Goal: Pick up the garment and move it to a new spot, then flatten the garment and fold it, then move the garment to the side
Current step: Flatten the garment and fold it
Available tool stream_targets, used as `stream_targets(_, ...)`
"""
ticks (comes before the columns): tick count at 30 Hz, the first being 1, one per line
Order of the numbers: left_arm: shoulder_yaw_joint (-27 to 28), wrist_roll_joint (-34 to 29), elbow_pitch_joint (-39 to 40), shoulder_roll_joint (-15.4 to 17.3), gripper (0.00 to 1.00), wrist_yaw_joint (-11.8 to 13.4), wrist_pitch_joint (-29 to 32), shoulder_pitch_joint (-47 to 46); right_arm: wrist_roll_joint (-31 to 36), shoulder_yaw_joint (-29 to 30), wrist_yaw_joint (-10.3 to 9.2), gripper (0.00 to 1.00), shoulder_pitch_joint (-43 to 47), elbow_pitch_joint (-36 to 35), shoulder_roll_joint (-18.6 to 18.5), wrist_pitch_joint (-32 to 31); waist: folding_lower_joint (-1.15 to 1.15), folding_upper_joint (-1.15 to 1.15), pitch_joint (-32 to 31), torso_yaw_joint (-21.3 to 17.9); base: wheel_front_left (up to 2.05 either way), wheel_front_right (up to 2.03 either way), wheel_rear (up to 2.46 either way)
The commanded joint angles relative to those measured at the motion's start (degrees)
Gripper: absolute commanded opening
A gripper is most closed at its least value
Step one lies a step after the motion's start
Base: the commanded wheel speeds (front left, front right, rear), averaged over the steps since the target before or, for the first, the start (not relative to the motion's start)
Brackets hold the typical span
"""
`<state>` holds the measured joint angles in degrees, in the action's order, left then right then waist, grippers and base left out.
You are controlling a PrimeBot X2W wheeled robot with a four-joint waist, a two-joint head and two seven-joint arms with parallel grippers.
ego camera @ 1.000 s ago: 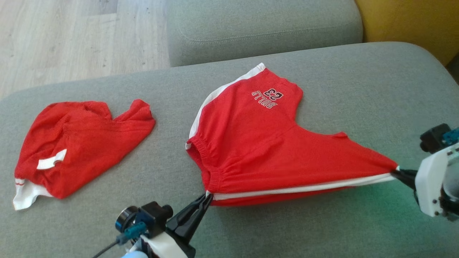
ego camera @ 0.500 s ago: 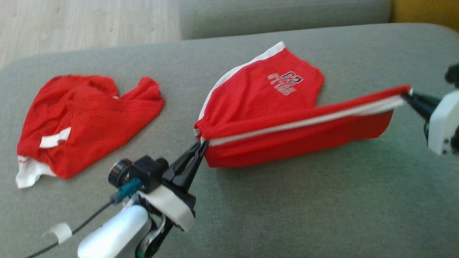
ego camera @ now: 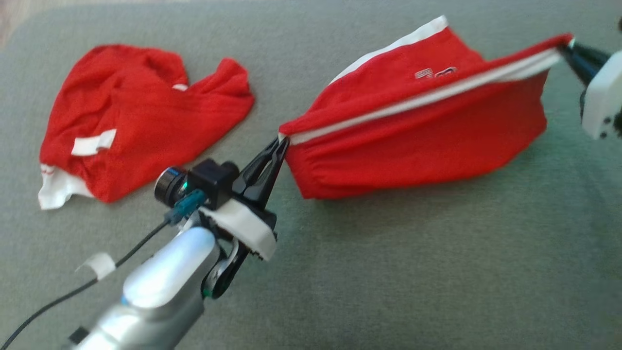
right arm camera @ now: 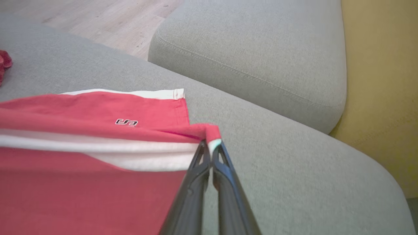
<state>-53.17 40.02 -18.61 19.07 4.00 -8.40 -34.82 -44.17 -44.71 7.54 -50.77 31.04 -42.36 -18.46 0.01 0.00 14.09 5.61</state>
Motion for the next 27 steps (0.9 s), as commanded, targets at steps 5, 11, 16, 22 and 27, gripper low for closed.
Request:
stream_targets(5,2.44,-0.91,-2.35,-1.15,0.0,-0.66,-0.41,-5.93,1.78,-0.95,-0.05,0.0,-6.13,2.64,-0.53,1.86,-0.01,0.0,4.93,3.89,0.0,0.0,0.0)
stream_targets(11,2.2,-1.68,-6.91,-4.3,0.0,-1.45,-1.24,-10.49,3.06,-3.08,-0.05,0.0,-12.01,6.4,-0.25,3.5,-0.01,0.0,9.08,6.48,0.0,0.0,0.0)
stream_targets(16,1.36,-2.43,-11.24,-7.11,0.0,-2.43,-2.33,-13.35,3.55,-6.35,-0.05,0.0,-16.0,9.98,0.63,5.19,-0.01,0.0,11.9,8.35,0.0,0.0,0.0)
stream_targets(22,0.83,-2.18,-14.93,-9.76,0.0,-3.65,-3.01,-15.01,2.89,-8.58,-0.05,1.0,-18.51,14.17,1.77,7.18,-0.01,0.0,13.31,9.71,0.0,0.0,0.0)
stream_targets(27,1.37,-1.48,-17.03,-10.34,1.0,-3.97,-3.47,-15.77,3.54,-8.95,-0.05,1.0,-20.47,18.61,3.5,10.79,-0.01,0.0,13.46,9.25,0.0,0.0,0.0)
